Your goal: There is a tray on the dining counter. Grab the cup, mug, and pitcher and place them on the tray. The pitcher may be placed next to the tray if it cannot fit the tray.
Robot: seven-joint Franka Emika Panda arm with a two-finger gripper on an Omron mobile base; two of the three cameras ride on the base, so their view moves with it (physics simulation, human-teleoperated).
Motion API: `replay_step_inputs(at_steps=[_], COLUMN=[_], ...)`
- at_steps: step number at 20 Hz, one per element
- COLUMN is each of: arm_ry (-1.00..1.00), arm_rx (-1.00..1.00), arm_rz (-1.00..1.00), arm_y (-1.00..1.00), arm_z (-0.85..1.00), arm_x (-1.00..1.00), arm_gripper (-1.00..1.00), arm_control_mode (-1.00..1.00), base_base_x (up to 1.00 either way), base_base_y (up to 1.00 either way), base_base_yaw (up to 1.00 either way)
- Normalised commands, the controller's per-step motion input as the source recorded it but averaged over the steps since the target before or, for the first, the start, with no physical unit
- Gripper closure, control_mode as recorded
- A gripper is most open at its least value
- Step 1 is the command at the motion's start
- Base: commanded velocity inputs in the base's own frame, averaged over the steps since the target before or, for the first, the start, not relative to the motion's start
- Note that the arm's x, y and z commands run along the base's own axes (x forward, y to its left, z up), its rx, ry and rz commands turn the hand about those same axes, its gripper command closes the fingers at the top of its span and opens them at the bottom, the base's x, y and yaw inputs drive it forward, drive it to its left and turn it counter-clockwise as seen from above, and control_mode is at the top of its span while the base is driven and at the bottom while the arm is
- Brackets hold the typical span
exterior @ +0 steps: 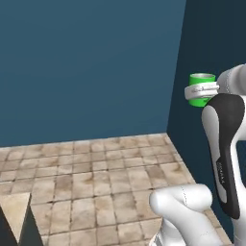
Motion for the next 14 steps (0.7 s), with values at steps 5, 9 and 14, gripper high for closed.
replay_step_inputs(at_steps=[5,9,14], arm_ry=[0.0,0.0,0.0], arm_rx=[0.0,0.0,0.0], arm_rz=[0.0,0.0,0.0], arm_y=[0.0,0.0,0.0], arm_z=[0.0,0.0,0.0], arm_x=[0.0,0.0,0.0], arm_gripper=[1.0,1.0,1.0], arm_control_mode=[1.0,1.0,1.0], base_base_x=[1.0,1.0,1.0], base_base_y=[0.0,-0.02,-0.06], base_base_yaw=[0.0,0.0,0.31])
